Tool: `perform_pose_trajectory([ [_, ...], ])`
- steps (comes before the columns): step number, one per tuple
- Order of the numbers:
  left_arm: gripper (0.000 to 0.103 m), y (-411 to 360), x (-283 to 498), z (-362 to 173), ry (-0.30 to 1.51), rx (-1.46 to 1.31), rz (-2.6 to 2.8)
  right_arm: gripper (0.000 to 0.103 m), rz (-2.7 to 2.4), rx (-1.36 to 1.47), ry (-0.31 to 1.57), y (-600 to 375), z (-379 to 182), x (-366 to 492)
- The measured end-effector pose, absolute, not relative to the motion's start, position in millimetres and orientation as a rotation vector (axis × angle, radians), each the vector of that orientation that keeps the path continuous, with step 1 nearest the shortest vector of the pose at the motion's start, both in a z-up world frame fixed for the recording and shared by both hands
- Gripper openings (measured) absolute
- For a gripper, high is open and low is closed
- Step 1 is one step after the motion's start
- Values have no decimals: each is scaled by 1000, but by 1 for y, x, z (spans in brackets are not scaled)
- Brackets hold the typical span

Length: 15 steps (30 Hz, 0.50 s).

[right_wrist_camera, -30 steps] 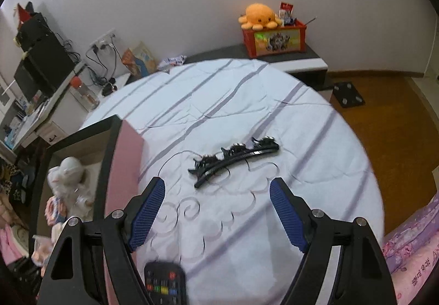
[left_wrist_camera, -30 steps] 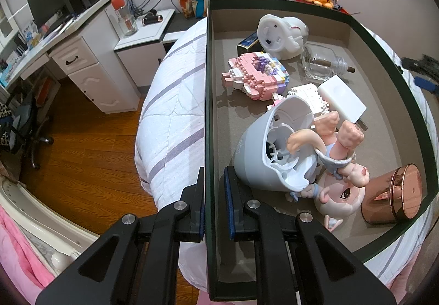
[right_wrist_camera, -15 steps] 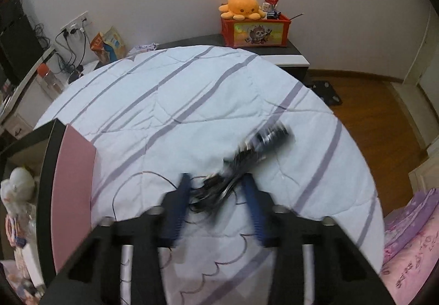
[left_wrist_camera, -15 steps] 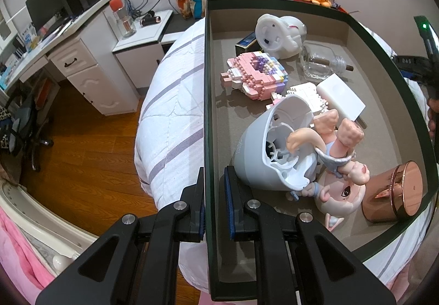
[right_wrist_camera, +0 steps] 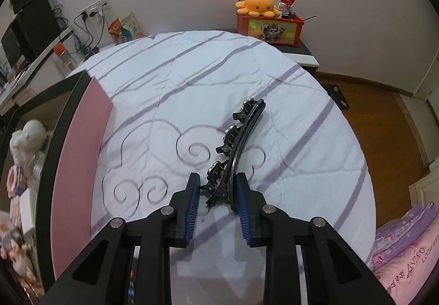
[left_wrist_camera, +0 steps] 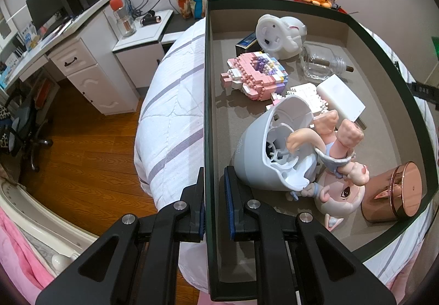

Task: Organize rigid objects
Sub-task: 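Carry the hair clip into the box and release it beside the charger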

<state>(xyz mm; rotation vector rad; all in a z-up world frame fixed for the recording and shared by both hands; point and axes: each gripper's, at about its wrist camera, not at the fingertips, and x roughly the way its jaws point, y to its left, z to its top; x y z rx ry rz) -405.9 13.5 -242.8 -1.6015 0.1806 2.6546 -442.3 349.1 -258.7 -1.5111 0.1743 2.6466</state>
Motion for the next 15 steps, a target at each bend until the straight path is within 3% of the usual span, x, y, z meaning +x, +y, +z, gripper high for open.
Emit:
perform_pose_trajectory([
  [15,9,14,-406,-244,181,-1601,2655,27,2691,-1544,109,338,-257,-405],
])
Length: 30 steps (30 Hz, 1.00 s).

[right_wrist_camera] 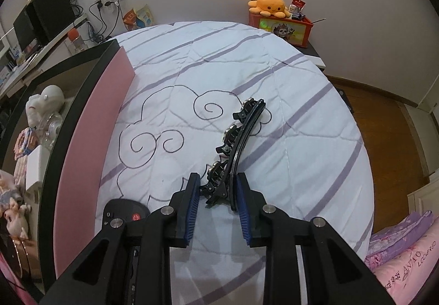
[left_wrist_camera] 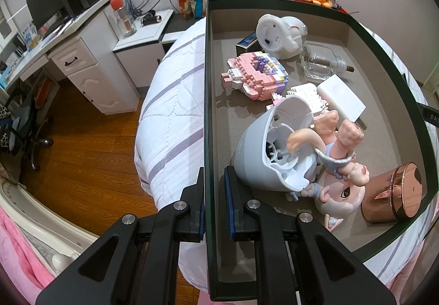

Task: Organize rigid objects
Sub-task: 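Carry the hair clip into the box and release it beside the charger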

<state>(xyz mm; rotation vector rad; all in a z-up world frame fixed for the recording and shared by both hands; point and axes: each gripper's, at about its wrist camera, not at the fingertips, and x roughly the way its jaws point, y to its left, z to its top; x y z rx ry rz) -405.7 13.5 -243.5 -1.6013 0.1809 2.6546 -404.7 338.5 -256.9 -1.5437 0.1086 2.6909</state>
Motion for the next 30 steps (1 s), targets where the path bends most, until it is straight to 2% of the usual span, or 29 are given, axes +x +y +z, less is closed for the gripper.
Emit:
perform_pose_trajectory([
  [21,9,13,-406,-243,181,-1603,2654,27,2775,-1503,108,333,-242,-388],
  [30,9,14,-406,-243,180,-1603,2655,27,2943,-1364,80,305,-193,-367],
])
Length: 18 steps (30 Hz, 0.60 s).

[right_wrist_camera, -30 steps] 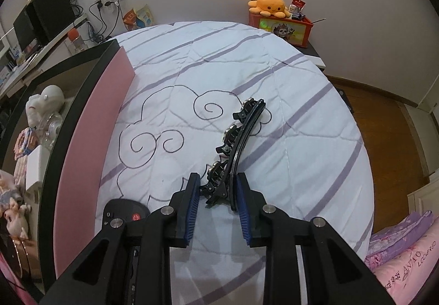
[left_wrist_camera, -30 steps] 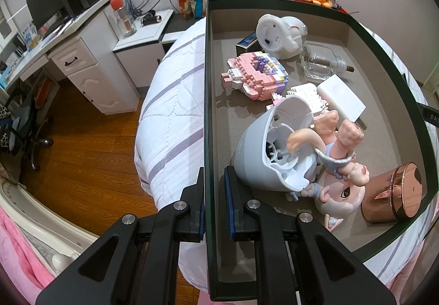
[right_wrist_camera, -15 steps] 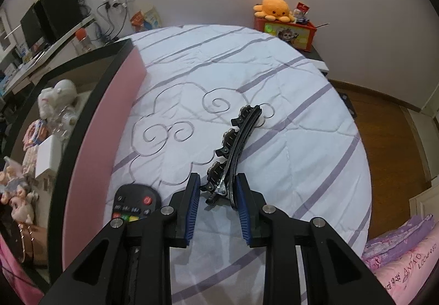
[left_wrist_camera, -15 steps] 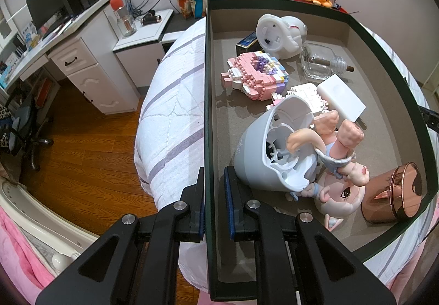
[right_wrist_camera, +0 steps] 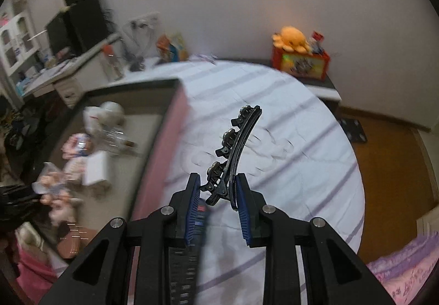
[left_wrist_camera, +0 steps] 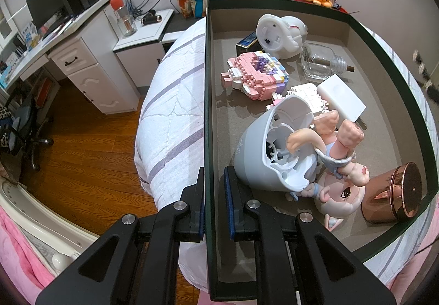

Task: Organize rigid objects
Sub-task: 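Carry the hair clip into the box and release it beside the charger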

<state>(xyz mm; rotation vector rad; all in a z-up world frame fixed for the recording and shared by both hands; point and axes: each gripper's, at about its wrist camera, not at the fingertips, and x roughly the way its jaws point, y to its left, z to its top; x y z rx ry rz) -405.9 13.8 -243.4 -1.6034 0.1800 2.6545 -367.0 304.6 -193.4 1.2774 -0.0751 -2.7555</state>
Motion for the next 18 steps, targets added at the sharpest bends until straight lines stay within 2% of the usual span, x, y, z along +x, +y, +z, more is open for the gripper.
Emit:
perform_pose_trajectory([
  [6,9,13,-405,-244,181,-1603,2655,27,-2595,1177,39,250,-170,-361],
  [9,9,11,-404,-244,178,-1603,2656,27,-2519,1223,138,219,-181,-369],
  [18,9,9,-404,-244,169,-1605,2651,27,-2441,1386,237,184,-219,-399],
])
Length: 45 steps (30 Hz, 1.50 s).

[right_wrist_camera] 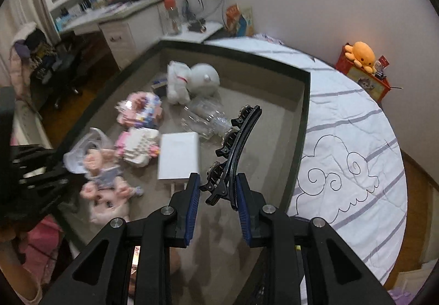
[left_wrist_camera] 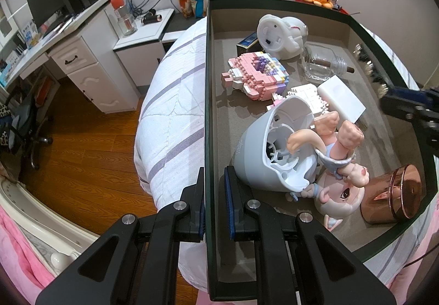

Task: Organize rigid objects
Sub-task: 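Carry the hair clip into the box and release it beside the charger, then grasp the black TV remote on the bed with the right gripper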

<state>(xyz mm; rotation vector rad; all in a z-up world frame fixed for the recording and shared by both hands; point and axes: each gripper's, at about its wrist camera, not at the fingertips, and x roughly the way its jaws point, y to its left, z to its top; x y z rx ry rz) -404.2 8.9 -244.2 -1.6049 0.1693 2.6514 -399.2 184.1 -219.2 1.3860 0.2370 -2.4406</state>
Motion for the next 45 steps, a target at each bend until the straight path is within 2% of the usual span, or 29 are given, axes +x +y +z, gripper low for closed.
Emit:
perform_pose_trajectory([
  [16,10,8,-404,-244,158,-1602,2642,27,-2358,1487,337,156,-240,-404],
  [21,10,9,-404,-244,162,-1602,2641,27,-2368,1472,304,154,-239,-404],
  [22,10,8,-404,-244,162,-1602,2641,29,-2376,1475,302,156,-237,-403],
  [24,10,9,-403,-245,164,-1602,2642,45,-2411,1464,311,159,-232,-400],
  [25,10,9,-403,-245,163,-1602,2643,59,-2442,1451,326,161,-228,-398],
  [26,10,9,-403,-245,163,-1602,2642,66,-2471,1435,339,163,-223,-395],
  [36,10,11,-403,-245,165,-1603,2644,66,-2694,1300,223,224,-174,-364],
  [45,10,11,-403,-245,166,-1606,2646,66,-2734,1412,188,274,-189,-334],
])
